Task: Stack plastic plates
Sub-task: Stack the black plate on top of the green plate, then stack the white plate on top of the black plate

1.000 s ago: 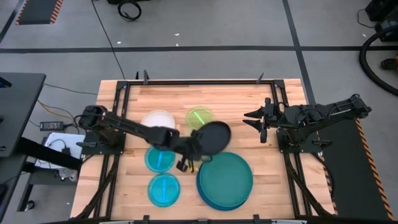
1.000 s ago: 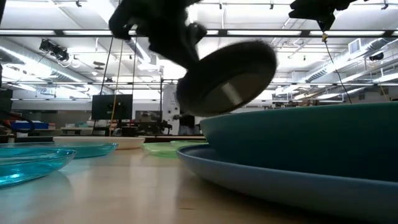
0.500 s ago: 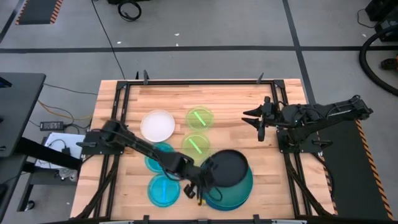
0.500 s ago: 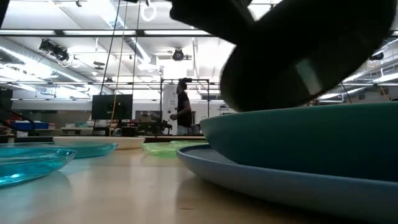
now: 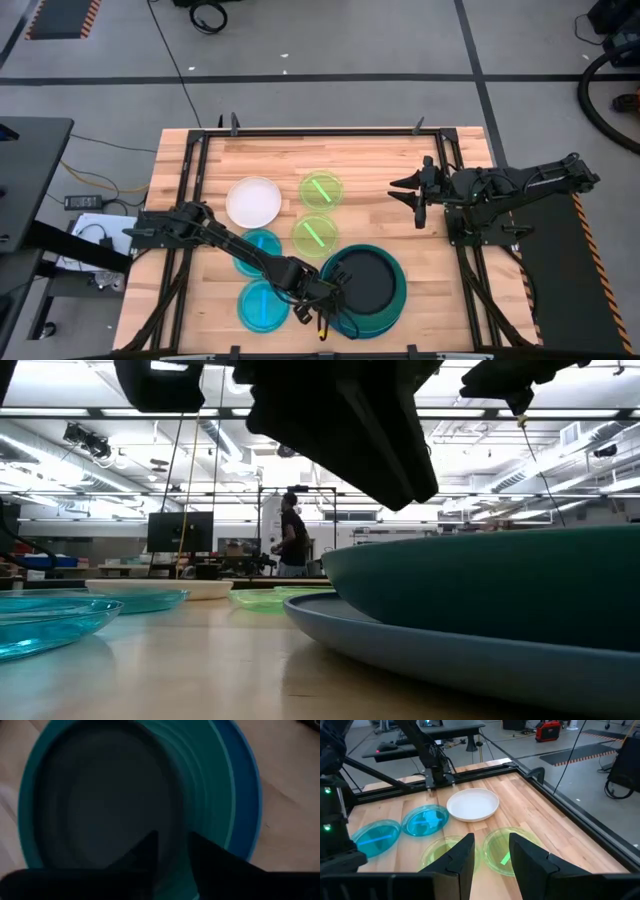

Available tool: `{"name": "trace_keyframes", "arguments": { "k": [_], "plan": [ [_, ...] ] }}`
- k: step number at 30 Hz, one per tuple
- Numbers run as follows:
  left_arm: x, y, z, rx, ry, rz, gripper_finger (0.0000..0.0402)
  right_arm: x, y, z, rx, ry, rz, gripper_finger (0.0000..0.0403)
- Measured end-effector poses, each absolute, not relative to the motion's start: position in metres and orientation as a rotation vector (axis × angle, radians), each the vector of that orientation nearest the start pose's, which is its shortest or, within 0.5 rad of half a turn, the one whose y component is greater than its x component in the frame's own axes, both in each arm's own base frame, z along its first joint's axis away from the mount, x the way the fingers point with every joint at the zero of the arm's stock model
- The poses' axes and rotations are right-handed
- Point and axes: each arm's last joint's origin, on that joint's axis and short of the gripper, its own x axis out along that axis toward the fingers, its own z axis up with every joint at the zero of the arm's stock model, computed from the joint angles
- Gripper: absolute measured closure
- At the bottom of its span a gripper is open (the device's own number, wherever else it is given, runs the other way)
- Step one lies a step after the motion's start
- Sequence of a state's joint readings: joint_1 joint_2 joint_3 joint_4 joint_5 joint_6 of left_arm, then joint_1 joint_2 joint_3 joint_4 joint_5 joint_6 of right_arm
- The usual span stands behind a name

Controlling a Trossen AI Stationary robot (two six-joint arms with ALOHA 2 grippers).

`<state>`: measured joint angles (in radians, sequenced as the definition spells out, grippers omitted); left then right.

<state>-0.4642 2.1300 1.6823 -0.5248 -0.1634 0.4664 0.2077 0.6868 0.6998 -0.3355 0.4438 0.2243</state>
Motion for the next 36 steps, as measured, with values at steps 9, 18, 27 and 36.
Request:
{"name": "trace_keyframes", "arguments": {
  "k": [9, 18, 27, 36],
  "plan": [
    [0.410, -0.204, 0.213, 0.612, 0.947, -0.453, 0.0239, 0.148, 0.019, 0.304, 0.125, 0.279, -0.268, 0.0271],
    [0.392, -0.172, 0.206, 0.510, 1.281, -0.222, 0.0258, 0.148, 0.019, 0.304, 0.128, 0.279, -0.268, 0.0271],
    [0.358, -0.138, 0.211, 0.410, 1.355, -0.013, 0.0260, 0.149, 0.019, 0.304, 0.130, 0.281, -0.257, 0.0271],
    [0.325, -0.091, 0.200, 0.257, 1.360, 0.177, 0.0260, 0.149, 0.019, 0.305, 0.131, 0.273, -0.256, 0.0271]
  ]
}}
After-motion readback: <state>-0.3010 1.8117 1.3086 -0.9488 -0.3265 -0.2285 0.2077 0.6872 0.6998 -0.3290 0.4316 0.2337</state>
